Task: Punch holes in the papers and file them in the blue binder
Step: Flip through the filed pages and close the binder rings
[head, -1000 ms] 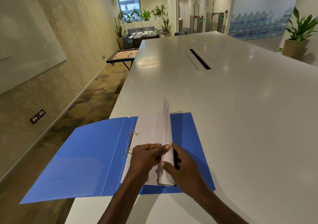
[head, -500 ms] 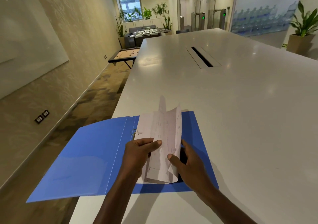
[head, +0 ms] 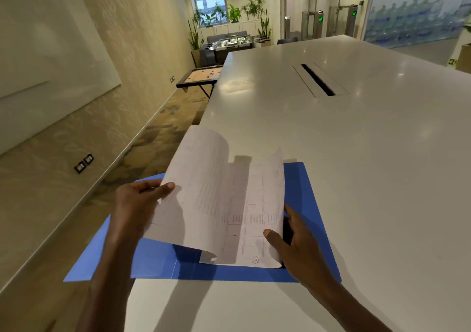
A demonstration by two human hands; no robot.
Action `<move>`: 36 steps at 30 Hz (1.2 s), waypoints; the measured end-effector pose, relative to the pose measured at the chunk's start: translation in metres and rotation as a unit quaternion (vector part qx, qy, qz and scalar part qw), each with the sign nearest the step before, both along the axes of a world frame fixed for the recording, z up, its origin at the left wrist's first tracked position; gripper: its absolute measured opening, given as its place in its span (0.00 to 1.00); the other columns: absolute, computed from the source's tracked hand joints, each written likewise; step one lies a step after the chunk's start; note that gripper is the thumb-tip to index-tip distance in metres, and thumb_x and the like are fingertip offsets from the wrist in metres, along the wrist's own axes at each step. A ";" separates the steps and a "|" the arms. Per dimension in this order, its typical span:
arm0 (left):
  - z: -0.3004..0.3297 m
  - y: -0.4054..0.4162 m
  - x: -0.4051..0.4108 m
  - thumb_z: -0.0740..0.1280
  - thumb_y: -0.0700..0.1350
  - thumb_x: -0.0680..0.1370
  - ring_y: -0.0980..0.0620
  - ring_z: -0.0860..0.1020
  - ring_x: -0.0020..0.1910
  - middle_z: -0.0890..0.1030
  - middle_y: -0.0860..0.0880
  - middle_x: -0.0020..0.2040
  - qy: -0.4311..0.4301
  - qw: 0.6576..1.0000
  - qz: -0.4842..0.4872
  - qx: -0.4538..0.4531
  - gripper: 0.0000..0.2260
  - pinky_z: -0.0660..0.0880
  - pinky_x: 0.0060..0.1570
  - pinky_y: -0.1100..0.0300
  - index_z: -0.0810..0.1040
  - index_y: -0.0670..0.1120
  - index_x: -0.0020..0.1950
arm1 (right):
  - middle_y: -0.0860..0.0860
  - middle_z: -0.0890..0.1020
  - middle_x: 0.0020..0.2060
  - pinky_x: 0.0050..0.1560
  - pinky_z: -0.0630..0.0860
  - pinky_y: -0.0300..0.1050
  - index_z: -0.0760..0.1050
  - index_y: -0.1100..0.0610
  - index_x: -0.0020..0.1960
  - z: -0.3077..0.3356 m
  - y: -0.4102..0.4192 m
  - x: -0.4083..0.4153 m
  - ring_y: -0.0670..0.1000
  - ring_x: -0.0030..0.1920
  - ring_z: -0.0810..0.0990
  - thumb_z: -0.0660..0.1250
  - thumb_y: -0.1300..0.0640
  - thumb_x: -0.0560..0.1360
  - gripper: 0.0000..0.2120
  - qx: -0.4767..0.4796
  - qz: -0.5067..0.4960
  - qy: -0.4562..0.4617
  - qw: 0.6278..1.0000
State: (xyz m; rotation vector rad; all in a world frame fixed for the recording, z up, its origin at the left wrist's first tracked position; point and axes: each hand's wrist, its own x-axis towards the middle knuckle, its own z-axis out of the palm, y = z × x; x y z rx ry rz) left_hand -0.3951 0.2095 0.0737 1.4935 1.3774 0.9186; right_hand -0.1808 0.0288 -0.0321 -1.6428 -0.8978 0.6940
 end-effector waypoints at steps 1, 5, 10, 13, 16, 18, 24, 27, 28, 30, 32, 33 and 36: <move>0.001 0.004 -0.007 0.75 0.46 0.72 0.54 0.78 0.25 0.83 0.49 0.31 0.013 1.000 0.006 0.012 0.05 0.74 0.25 0.65 0.84 0.47 0.45 | 0.40 0.74 0.60 0.38 0.77 0.28 0.62 0.47 0.69 0.000 0.000 0.000 0.40 0.51 0.77 0.67 0.55 0.76 0.25 0.001 0.001 -0.005 1.000; -0.003 0.014 -0.032 0.73 0.47 0.73 0.48 0.78 0.33 0.83 0.46 0.36 0.079 0.994 0.047 0.061 0.07 0.72 0.29 0.61 0.83 0.47 0.49 | 0.38 0.73 0.59 0.38 0.76 0.28 0.61 0.46 0.68 -0.001 0.000 0.001 0.37 0.49 0.76 0.67 0.54 0.75 0.25 0.001 0.001 -0.021 1.000; -0.028 0.036 -0.049 0.74 0.47 0.73 0.48 0.75 0.36 0.79 0.46 0.43 0.192 0.972 0.120 0.063 0.10 0.71 0.31 0.59 0.82 0.46 0.52 | 0.38 0.72 0.58 0.37 0.74 0.26 0.60 0.47 0.69 -0.001 0.000 0.001 0.37 0.47 0.75 0.68 0.54 0.75 0.27 -0.002 -0.003 -0.029 1.000; -0.041 0.051 -0.057 0.76 0.45 0.70 0.45 0.77 0.39 0.80 0.45 0.42 0.244 0.960 0.136 0.034 0.10 0.73 0.37 0.54 0.81 0.45 0.49 | 0.38 0.72 0.59 0.36 0.75 0.27 0.60 0.45 0.69 -0.002 0.001 0.002 0.37 0.47 0.75 0.67 0.53 0.75 0.26 -0.004 -0.003 -0.039 0.999; -0.085 0.092 -0.077 0.79 0.46 0.65 0.40 0.80 0.44 0.82 0.41 0.49 0.287 0.948 0.138 0.026 0.21 0.79 0.47 0.45 0.80 0.42 0.55 | 0.37 0.71 0.57 0.36 0.75 0.25 0.59 0.43 0.66 -0.003 0.001 0.002 0.37 0.47 0.75 0.68 0.54 0.75 0.26 0.001 -0.001 -0.042 0.999; -0.114 0.119 -0.083 0.79 0.51 0.64 0.36 0.80 0.47 0.81 0.38 0.52 0.292 0.945 0.139 0.056 0.26 0.78 0.48 0.40 0.78 0.42 0.56 | 0.36 0.71 0.57 0.37 0.75 0.26 0.59 0.43 0.67 -0.003 0.001 0.002 0.37 0.47 0.75 0.68 0.53 0.75 0.26 -0.002 -0.002 -0.043 0.999; -0.030 0.019 -0.003 0.77 0.51 0.69 0.48 0.81 0.37 0.83 0.49 0.42 0.171 0.982 0.049 0.068 0.13 0.75 0.36 0.58 0.79 0.49 0.49 | 0.38 0.72 0.59 0.40 0.76 0.30 0.59 0.47 0.71 -0.004 0.000 0.002 0.40 0.50 0.77 0.69 0.53 0.74 0.30 0.001 -0.002 -0.034 0.999; -0.022 -0.013 0.028 0.76 0.51 0.70 0.54 0.81 0.34 0.84 0.52 0.38 0.139 0.986 -0.028 0.084 0.11 0.76 0.34 0.64 0.82 0.49 0.49 | 0.39 0.74 0.60 0.43 0.78 0.34 0.59 0.46 0.71 -0.003 0.000 0.002 0.42 0.53 0.78 0.71 0.51 0.72 0.32 0.007 0.007 -0.016 1.000; -0.021 -0.025 0.040 0.76 0.50 0.70 0.53 0.81 0.33 0.84 0.53 0.37 0.120 0.988 -0.059 0.079 0.10 0.74 0.31 0.68 0.83 0.50 0.49 | 0.40 0.75 0.60 0.44 0.79 0.35 0.59 0.45 0.71 -0.003 -0.001 0.001 0.43 0.53 0.79 0.72 0.50 0.71 0.33 0.010 0.011 -0.009 1.000; -0.023 -0.045 0.061 0.76 0.50 0.70 0.55 0.83 0.34 0.85 0.53 0.37 0.088 0.987 -0.125 0.045 0.11 0.74 0.31 0.71 0.83 0.50 0.50 | 0.40 0.77 0.58 0.47 0.80 0.39 0.60 0.44 0.70 -0.003 -0.002 0.000 0.44 0.53 0.80 0.73 0.50 0.70 0.33 0.015 0.017 0.003 1.000; -0.028 -0.063 0.081 0.76 0.50 0.70 0.59 0.83 0.36 0.86 0.52 0.38 0.078 0.979 -0.189 0.005 0.13 0.76 0.36 0.69 0.82 0.49 0.52 | 0.42 0.78 0.57 0.48 0.81 0.42 0.60 0.44 0.69 -0.002 -0.002 -0.001 0.46 0.52 0.82 0.74 0.50 0.69 0.34 0.018 0.014 0.003 1.000; -0.033 -0.070 0.090 0.76 0.51 0.70 0.59 0.84 0.37 0.86 0.52 0.39 0.078 0.973 -0.215 -0.012 0.14 0.78 0.38 0.67 0.82 0.48 0.53 | 0.42 0.77 0.58 0.48 0.81 0.42 0.60 0.43 0.68 -0.001 -0.002 -0.001 0.47 0.52 0.82 0.74 0.48 0.68 0.33 0.016 0.009 -0.008 1.000; -0.044 -0.085 0.106 0.75 0.50 0.71 0.58 0.84 0.37 0.86 0.51 0.40 0.080 0.962 -0.255 -0.058 0.15 0.79 0.40 0.66 0.82 0.46 0.55 | 0.42 0.75 0.59 0.49 0.79 0.37 0.60 0.44 0.69 0.000 -0.002 -0.002 0.46 0.54 0.80 0.71 0.42 0.66 0.36 0.001 0.006 -0.057 0.998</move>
